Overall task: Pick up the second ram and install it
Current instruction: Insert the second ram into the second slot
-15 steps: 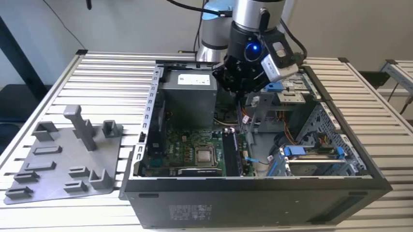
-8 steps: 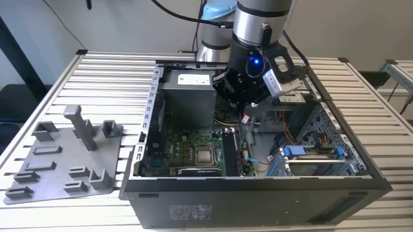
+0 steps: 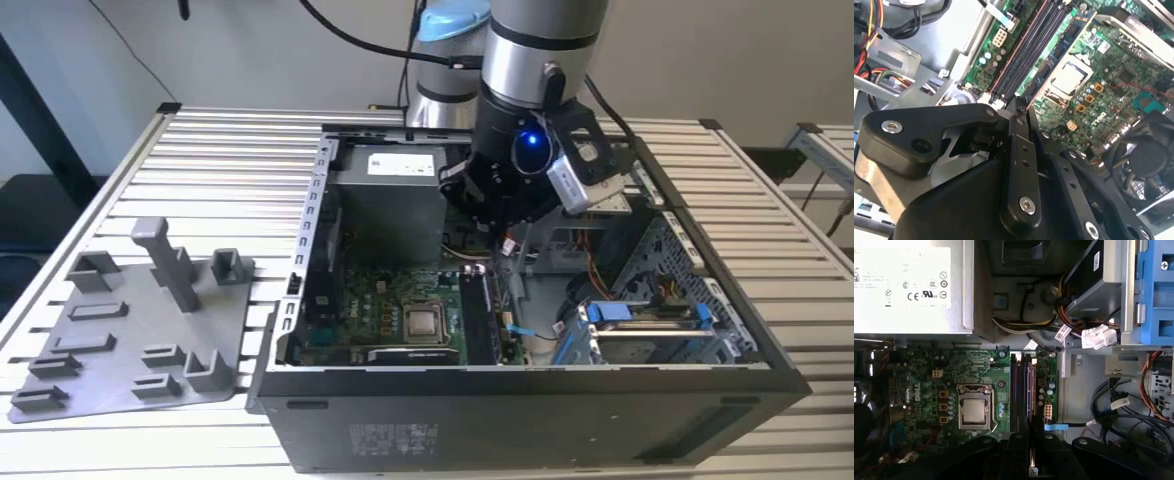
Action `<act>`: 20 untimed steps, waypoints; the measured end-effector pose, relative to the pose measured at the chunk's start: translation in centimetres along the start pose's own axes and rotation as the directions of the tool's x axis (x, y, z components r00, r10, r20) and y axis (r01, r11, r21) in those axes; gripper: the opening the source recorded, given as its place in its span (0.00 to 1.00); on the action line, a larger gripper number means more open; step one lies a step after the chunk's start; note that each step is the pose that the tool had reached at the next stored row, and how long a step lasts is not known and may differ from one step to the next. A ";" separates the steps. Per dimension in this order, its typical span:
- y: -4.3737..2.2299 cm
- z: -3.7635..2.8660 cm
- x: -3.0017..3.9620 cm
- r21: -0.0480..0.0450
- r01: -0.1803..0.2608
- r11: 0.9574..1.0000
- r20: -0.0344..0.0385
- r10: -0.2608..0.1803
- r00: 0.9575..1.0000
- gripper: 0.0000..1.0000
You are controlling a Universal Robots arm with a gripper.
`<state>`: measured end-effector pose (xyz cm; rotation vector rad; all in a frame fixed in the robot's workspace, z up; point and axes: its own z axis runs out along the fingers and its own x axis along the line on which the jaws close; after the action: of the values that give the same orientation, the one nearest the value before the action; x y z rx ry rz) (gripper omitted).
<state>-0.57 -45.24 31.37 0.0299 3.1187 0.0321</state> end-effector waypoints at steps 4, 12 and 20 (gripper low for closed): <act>-0.03 0.68 0.07 0.000 0.000 1.000 0.001 0.000 1.000 0.15; -0.10 2.08 0.16 0.000 0.000 1.000 0.001 0.000 1.000 0.15; -0.32 3.47 0.25 0.000 -0.001 1.000 0.001 0.001 1.000 0.15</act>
<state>-0.76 -45.49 27.89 0.0322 3.1176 0.0326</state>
